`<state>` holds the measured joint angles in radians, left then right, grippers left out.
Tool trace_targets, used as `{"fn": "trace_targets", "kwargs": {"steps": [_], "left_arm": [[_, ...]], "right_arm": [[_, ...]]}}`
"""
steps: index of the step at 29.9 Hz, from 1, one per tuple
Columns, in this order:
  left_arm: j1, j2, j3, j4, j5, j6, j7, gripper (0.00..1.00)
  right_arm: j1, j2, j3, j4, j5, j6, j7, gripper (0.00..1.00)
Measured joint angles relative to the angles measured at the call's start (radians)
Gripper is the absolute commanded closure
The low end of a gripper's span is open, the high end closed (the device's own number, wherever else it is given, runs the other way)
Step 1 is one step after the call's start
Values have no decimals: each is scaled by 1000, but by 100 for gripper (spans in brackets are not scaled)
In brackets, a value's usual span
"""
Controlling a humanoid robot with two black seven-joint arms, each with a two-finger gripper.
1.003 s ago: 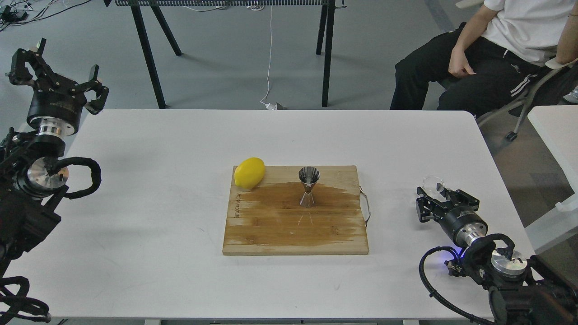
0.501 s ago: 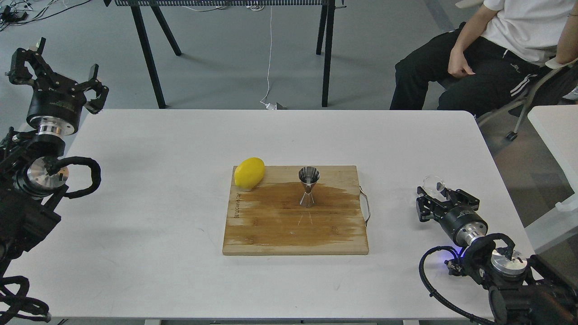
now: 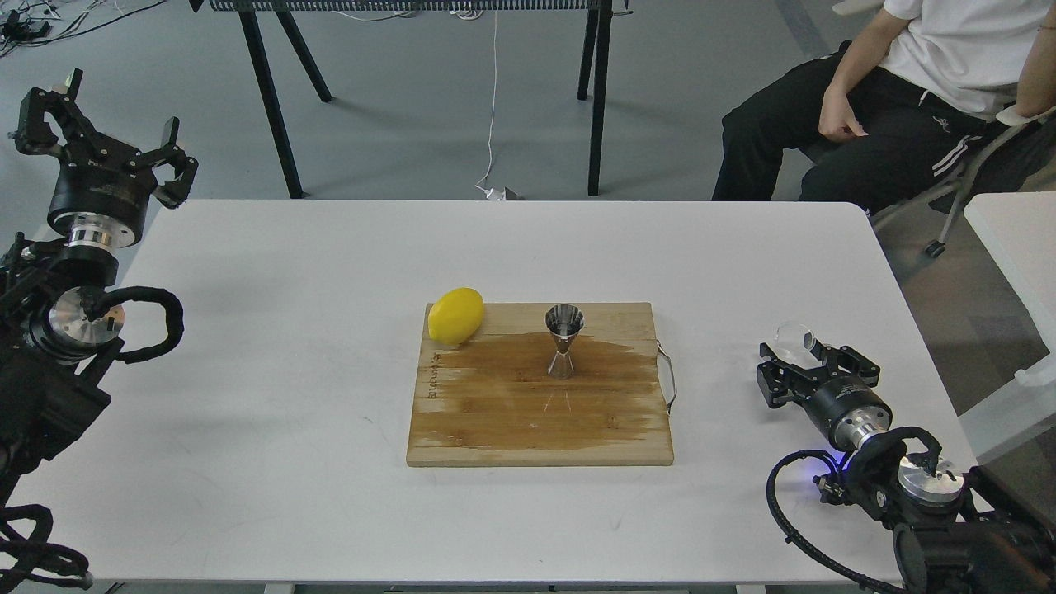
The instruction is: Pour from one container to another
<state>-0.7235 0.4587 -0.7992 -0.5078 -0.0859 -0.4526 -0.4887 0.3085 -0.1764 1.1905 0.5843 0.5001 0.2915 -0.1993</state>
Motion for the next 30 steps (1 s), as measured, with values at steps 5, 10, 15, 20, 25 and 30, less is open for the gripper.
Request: {"fn": "trace_targets", "kwargs": {"steps": [5, 10, 15, 20, 25, 30], "left_arm": [[0, 0, 0, 0, 0, 0, 0, 0], [0, 0, 0, 0, 0, 0, 0, 0], [0, 2, -1, 0, 0, 0, 0, 0], [-1, 3, -2, 0, 0, 0, 0, 0], [-2, 3, -2, 0, -4, 0, 0, 0], [-6, -2, -2, 0, -8, 0, 0, 0]], "right_arm": [[4, 0, 0, 7, 0, 0, 6, 2], [38, -8, -10, 13, -5, 30, -1, 2], [93, -25, -22, 14, -14, 118, -4, 1], [179, -69, -24, 15, -36, 152, 6, 1], [263, -104, -24, 15, -114, 168, 9, 0], [328, -120, -23, 14, -178, 196, 43, 0]]}}
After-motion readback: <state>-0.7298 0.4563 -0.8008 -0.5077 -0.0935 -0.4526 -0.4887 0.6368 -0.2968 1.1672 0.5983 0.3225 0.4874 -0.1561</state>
